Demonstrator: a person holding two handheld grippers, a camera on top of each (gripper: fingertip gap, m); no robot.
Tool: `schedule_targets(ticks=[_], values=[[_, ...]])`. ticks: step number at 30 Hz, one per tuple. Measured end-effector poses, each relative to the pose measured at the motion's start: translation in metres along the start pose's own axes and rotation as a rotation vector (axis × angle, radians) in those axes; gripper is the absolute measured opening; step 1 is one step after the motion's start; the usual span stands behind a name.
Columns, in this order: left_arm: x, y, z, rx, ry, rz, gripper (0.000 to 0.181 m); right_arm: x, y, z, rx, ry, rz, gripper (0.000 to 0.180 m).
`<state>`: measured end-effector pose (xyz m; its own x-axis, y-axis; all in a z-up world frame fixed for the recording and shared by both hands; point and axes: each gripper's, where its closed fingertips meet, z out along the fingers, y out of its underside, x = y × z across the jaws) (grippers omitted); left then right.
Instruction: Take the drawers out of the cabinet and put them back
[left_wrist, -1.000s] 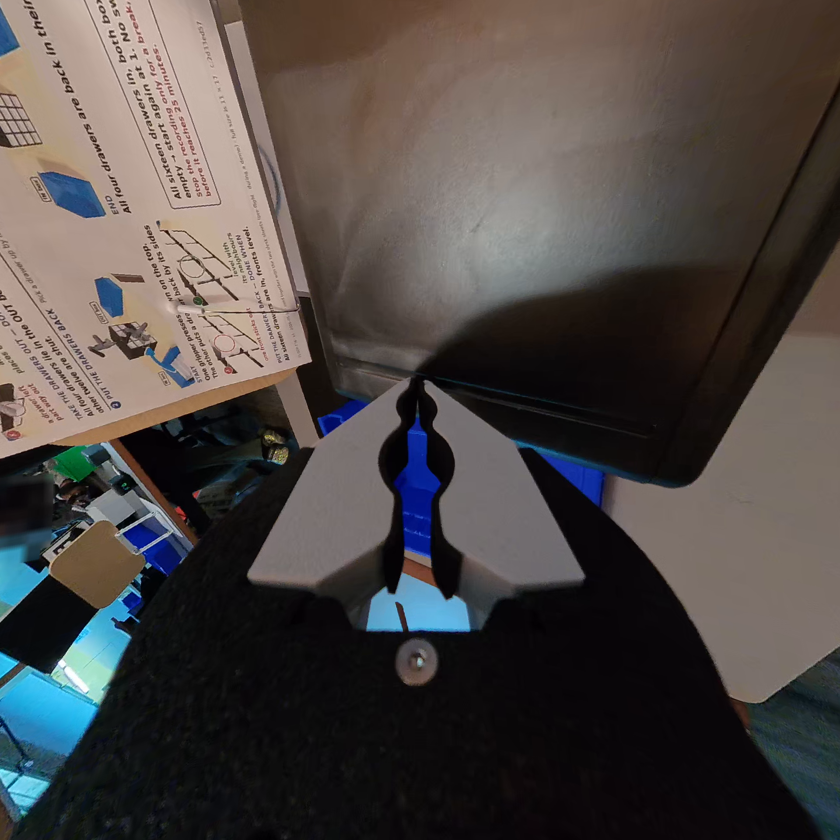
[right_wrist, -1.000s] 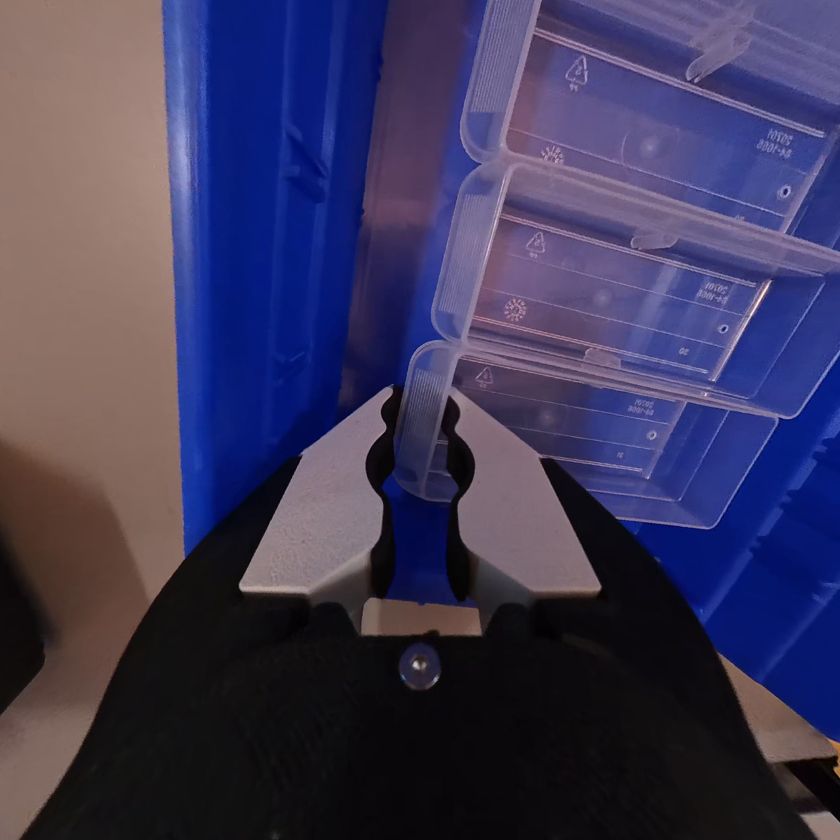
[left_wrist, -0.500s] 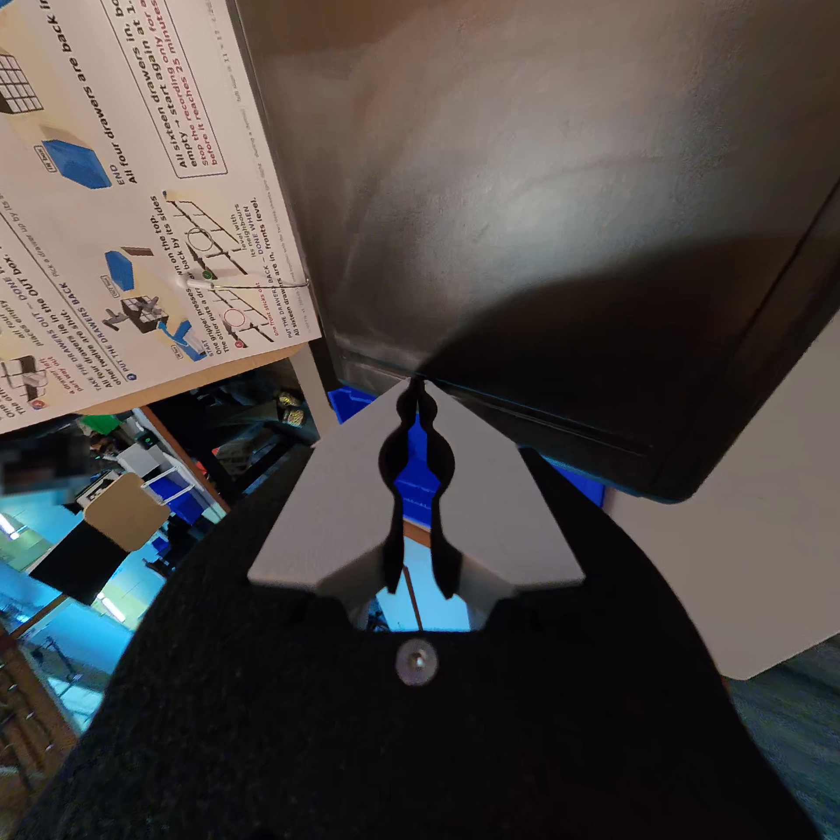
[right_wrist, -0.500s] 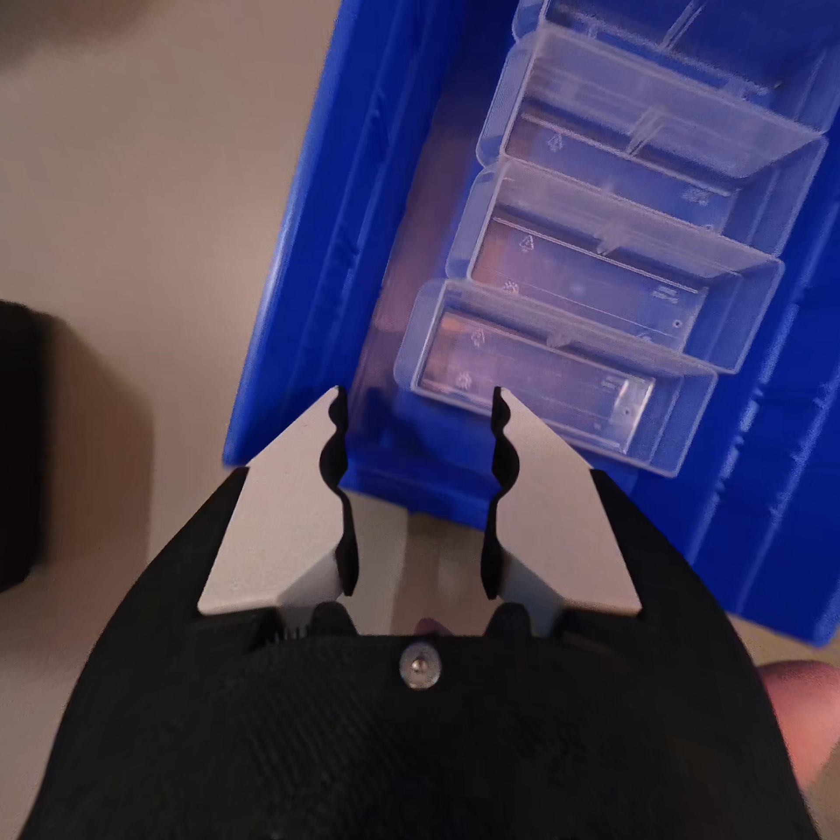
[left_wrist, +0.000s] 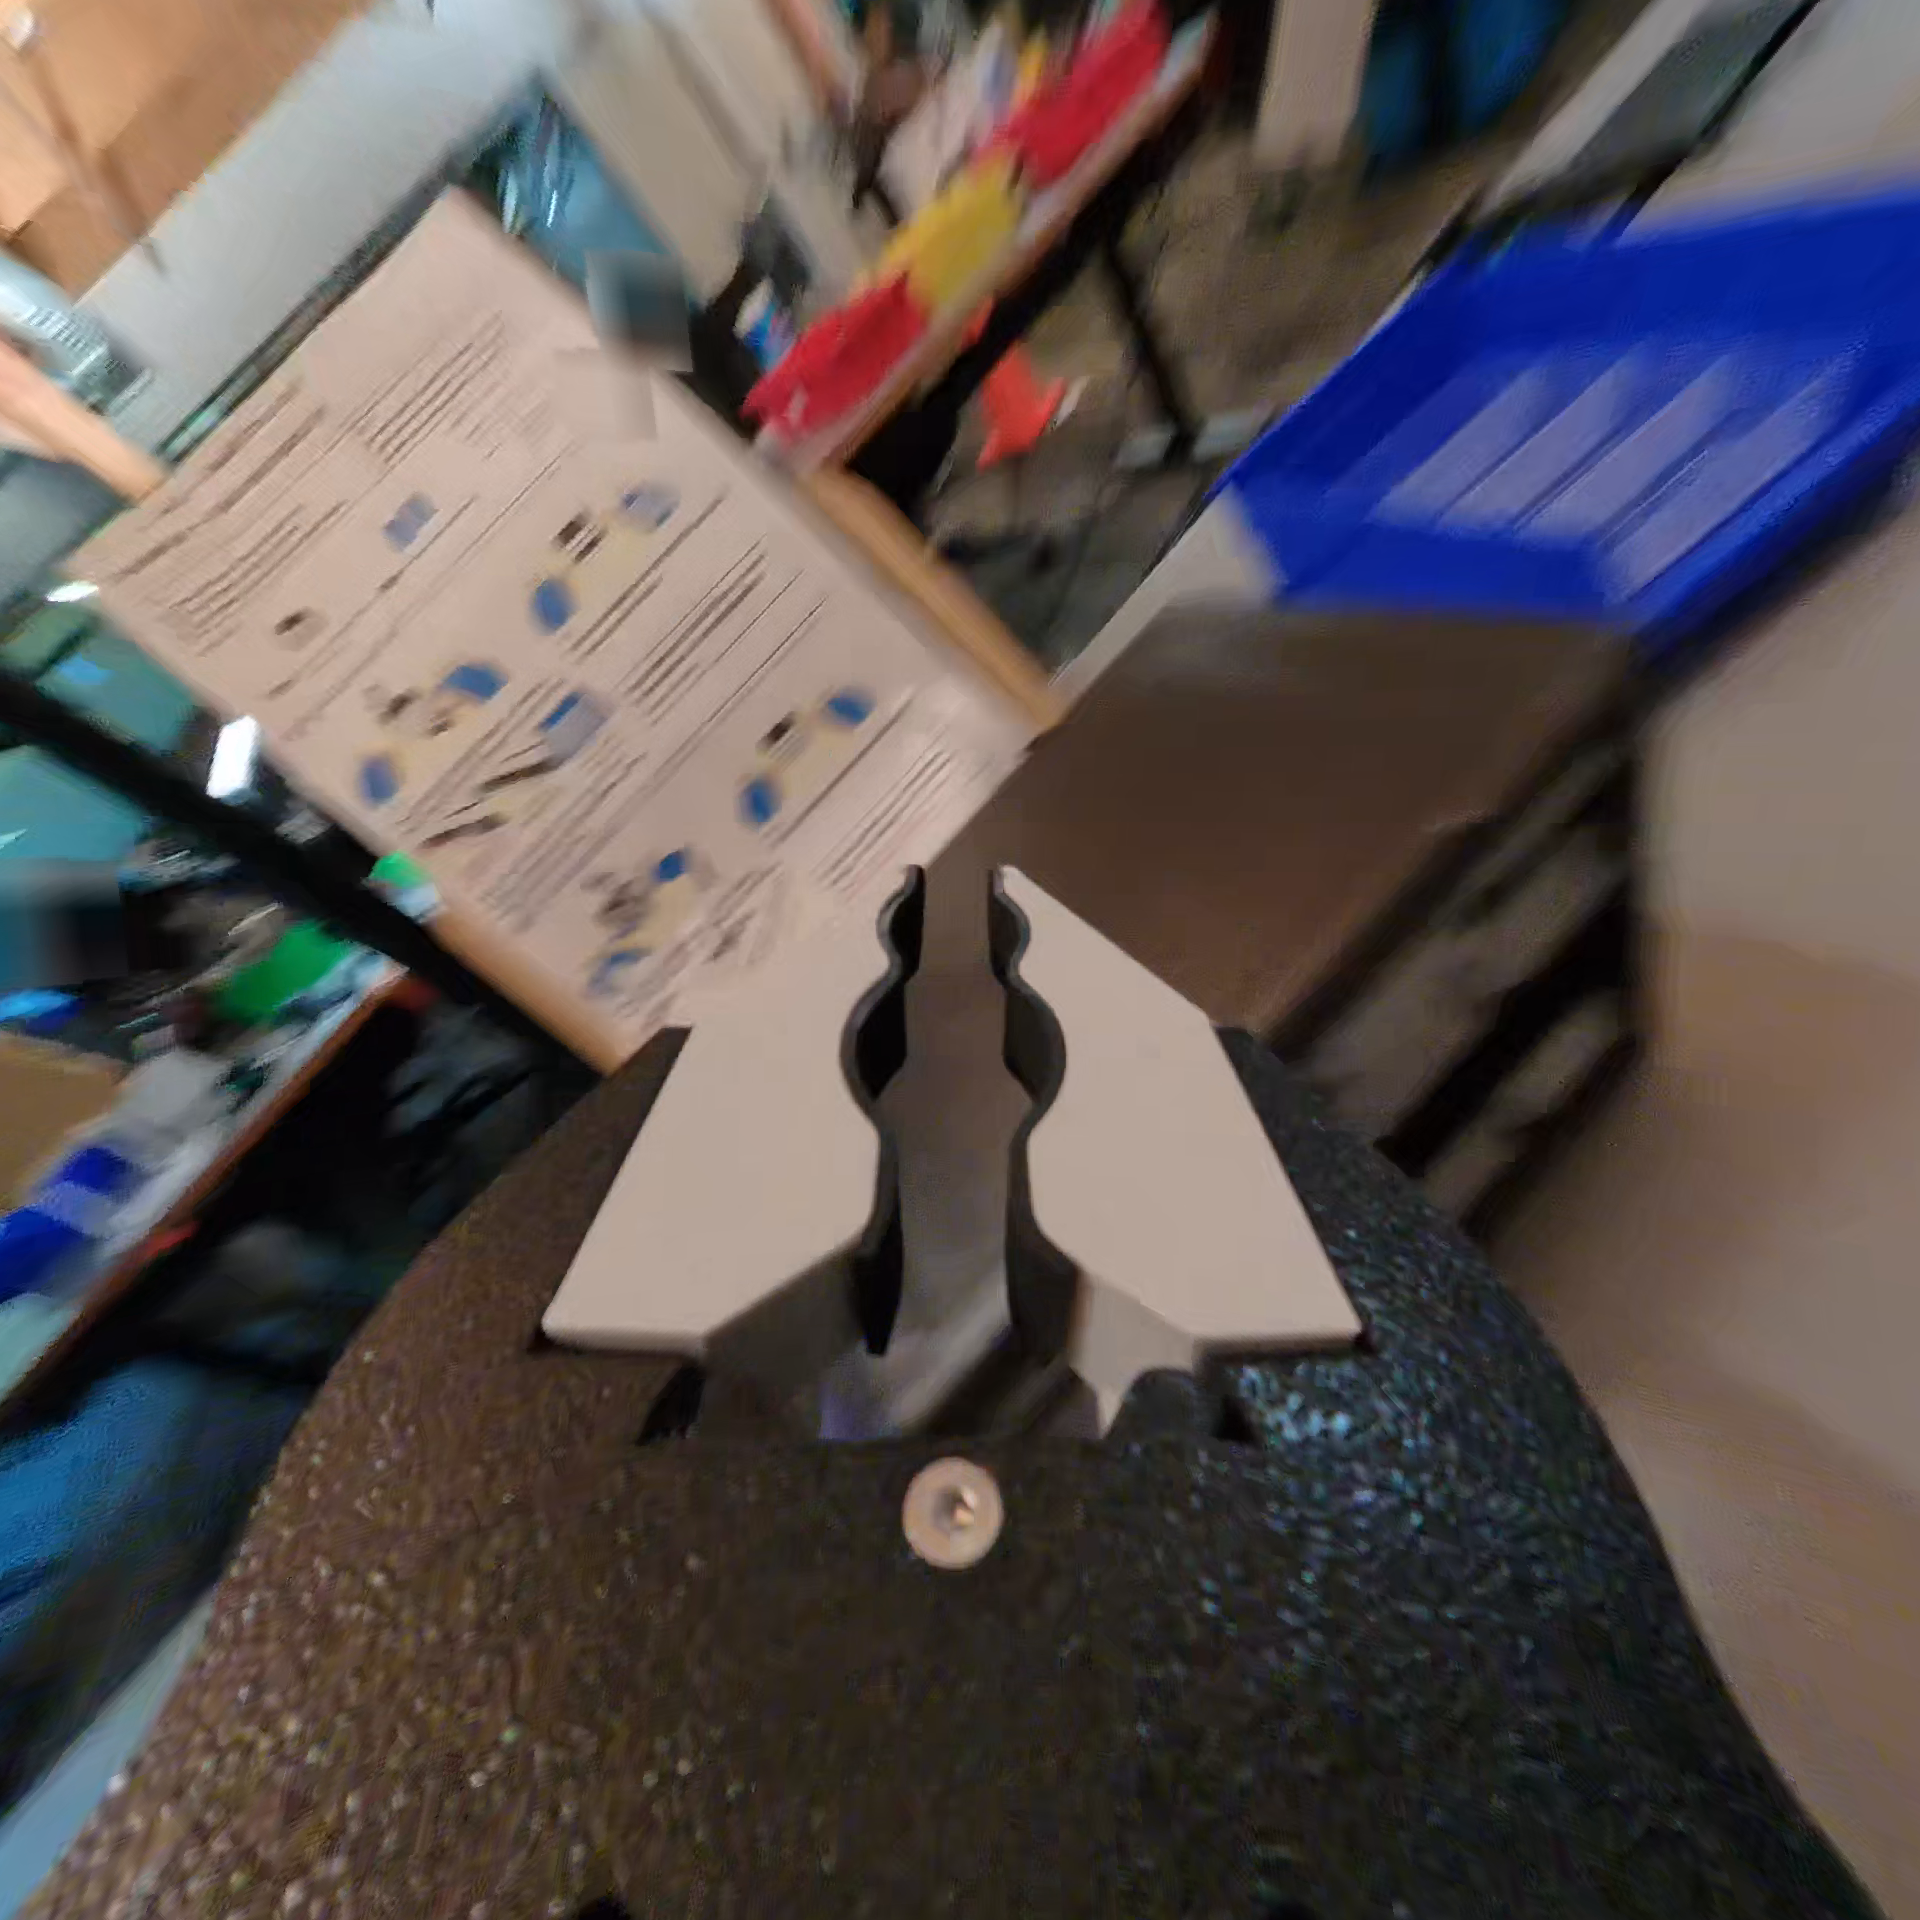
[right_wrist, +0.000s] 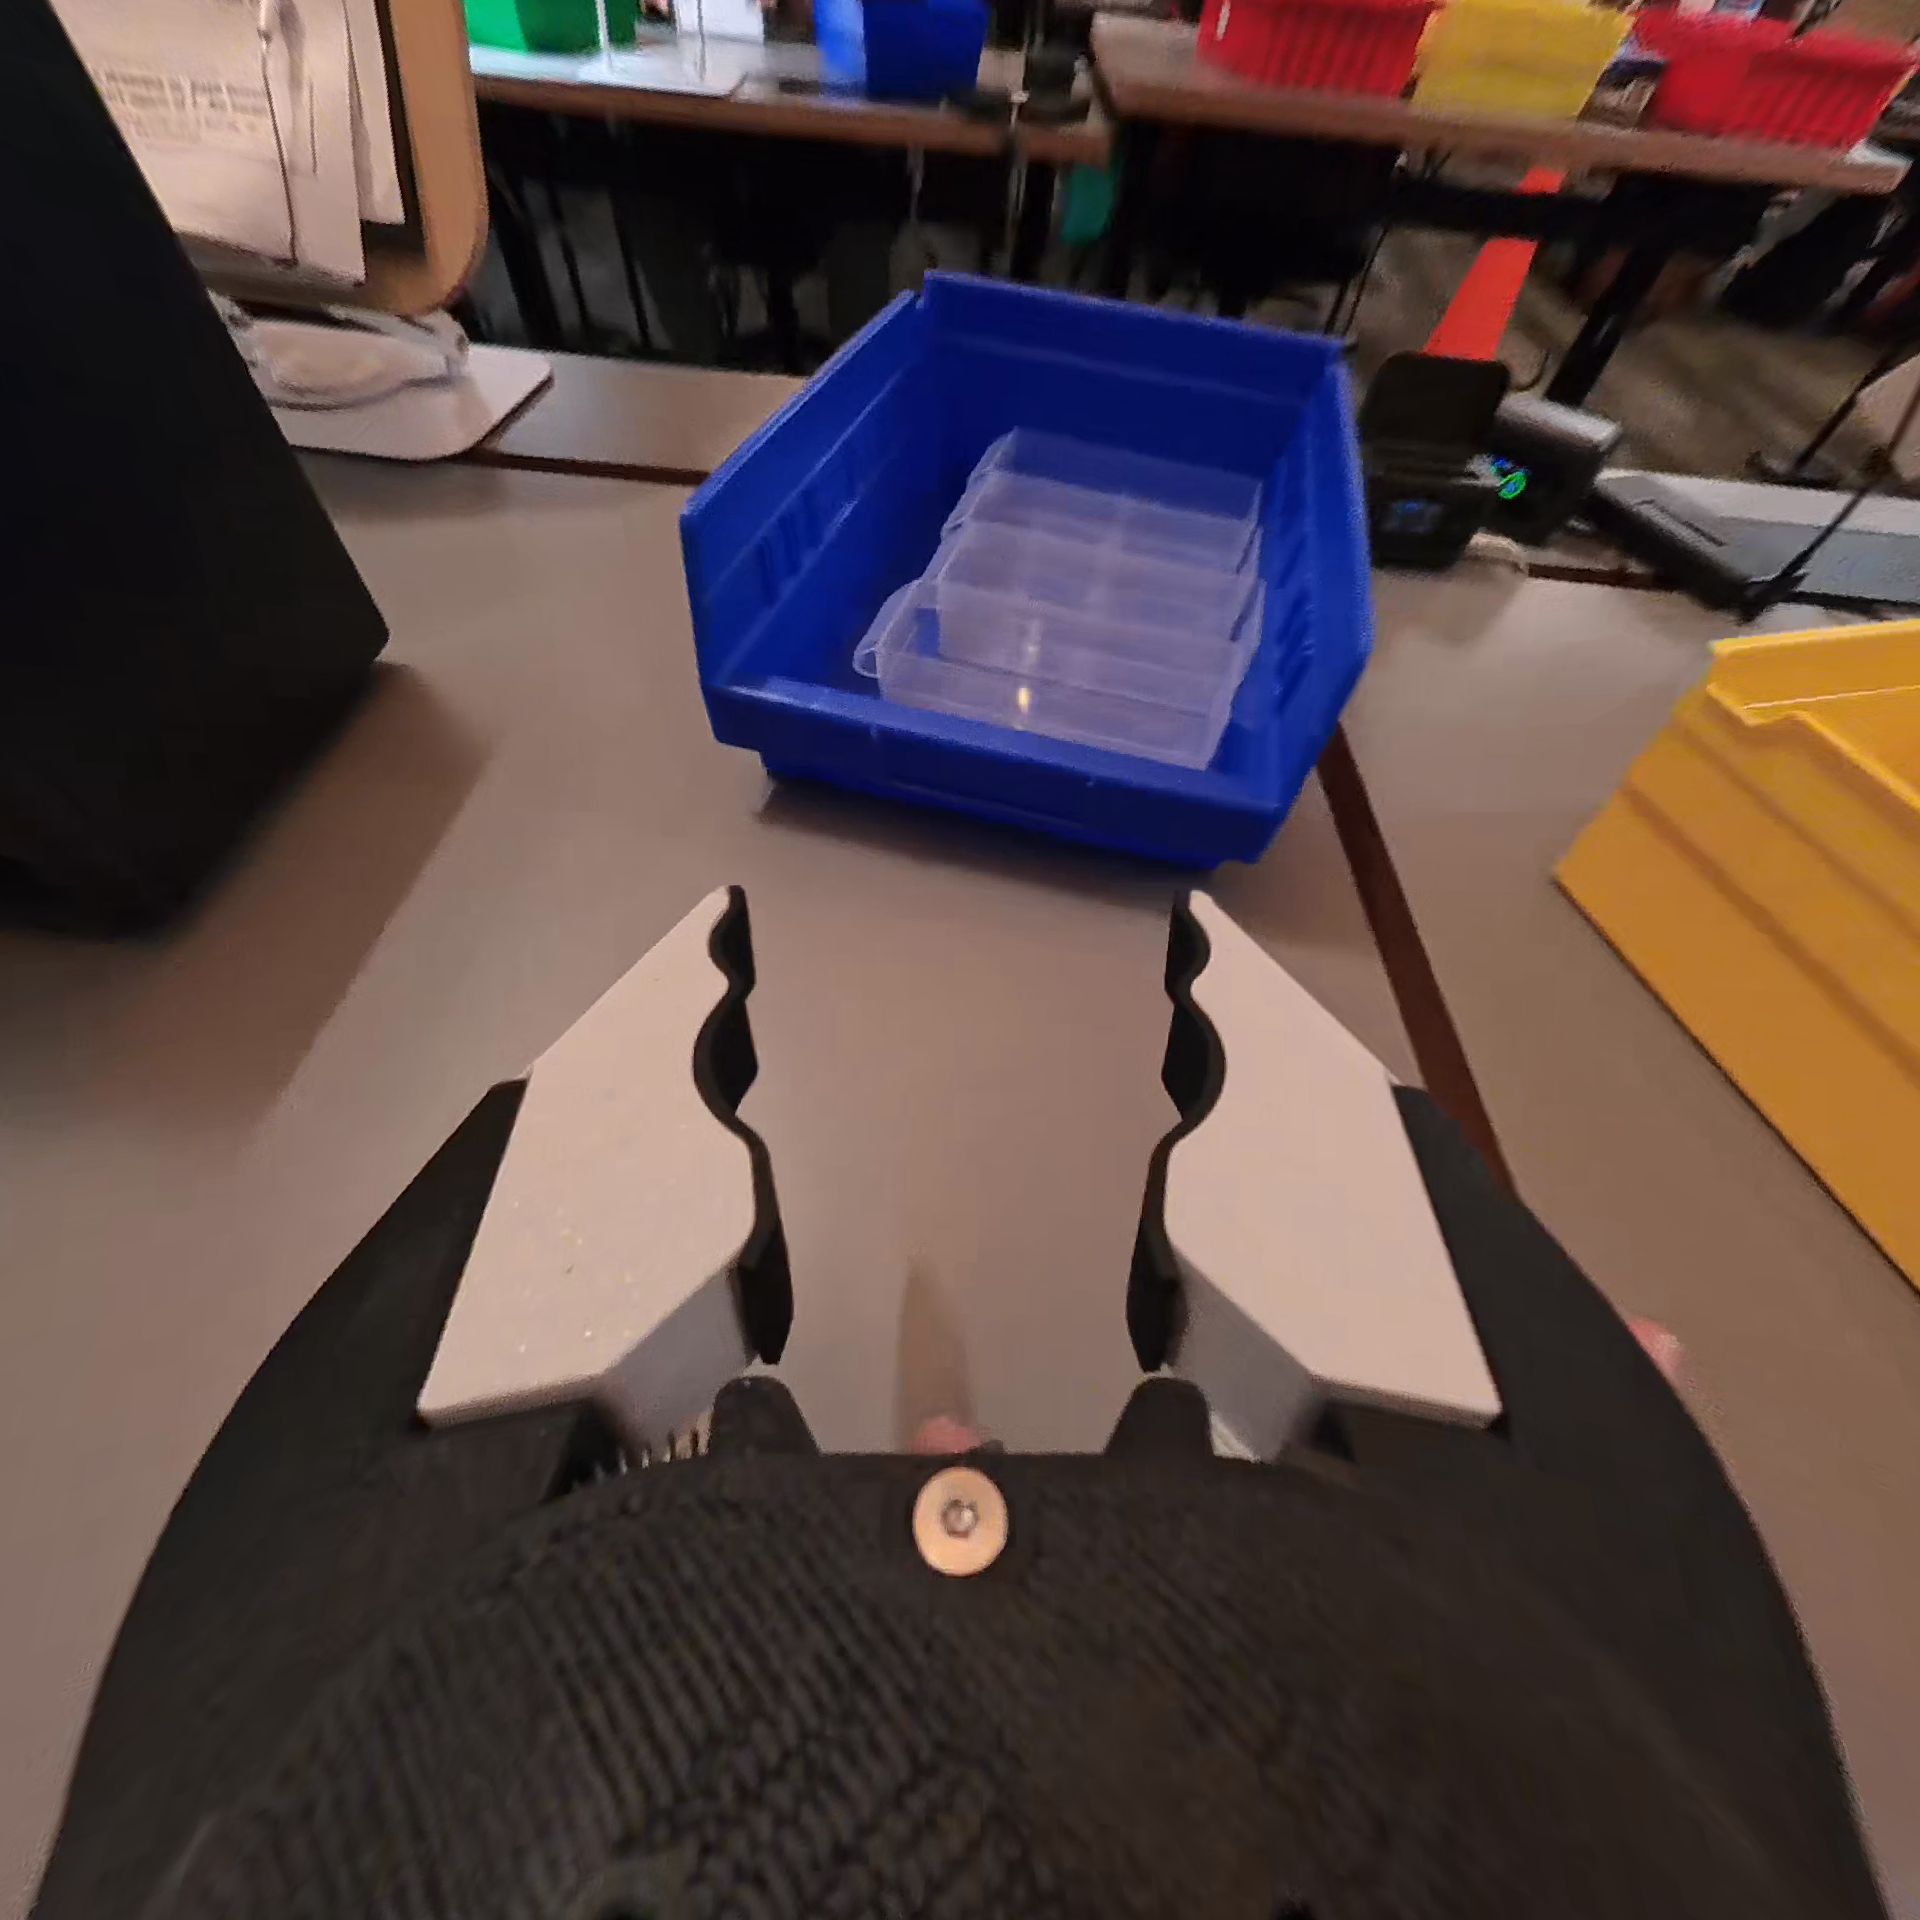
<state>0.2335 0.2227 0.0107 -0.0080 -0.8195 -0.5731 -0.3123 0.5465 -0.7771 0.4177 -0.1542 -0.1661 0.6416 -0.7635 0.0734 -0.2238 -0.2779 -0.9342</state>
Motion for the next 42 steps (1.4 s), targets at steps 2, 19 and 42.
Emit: schedule_targets(ticks=[2,19,42], values=[[0.061,-0.023,-0.012,0.158,0.09,-0.108,0.016,0.01,0.0,-0.009,0.017,0.028,0.006,0.078],[0.282,-0.018,0.263,-0.064,-0.166,-0.487,0.058,0.049,-0.018,-0.02,0.135,0.136,0.207,0.106],[0.293,0.063,0.022,0.068,0.193,-0.351,0.003,0.005,-0.098,-0.084,0.32,-0.025,0.196,0.101]])
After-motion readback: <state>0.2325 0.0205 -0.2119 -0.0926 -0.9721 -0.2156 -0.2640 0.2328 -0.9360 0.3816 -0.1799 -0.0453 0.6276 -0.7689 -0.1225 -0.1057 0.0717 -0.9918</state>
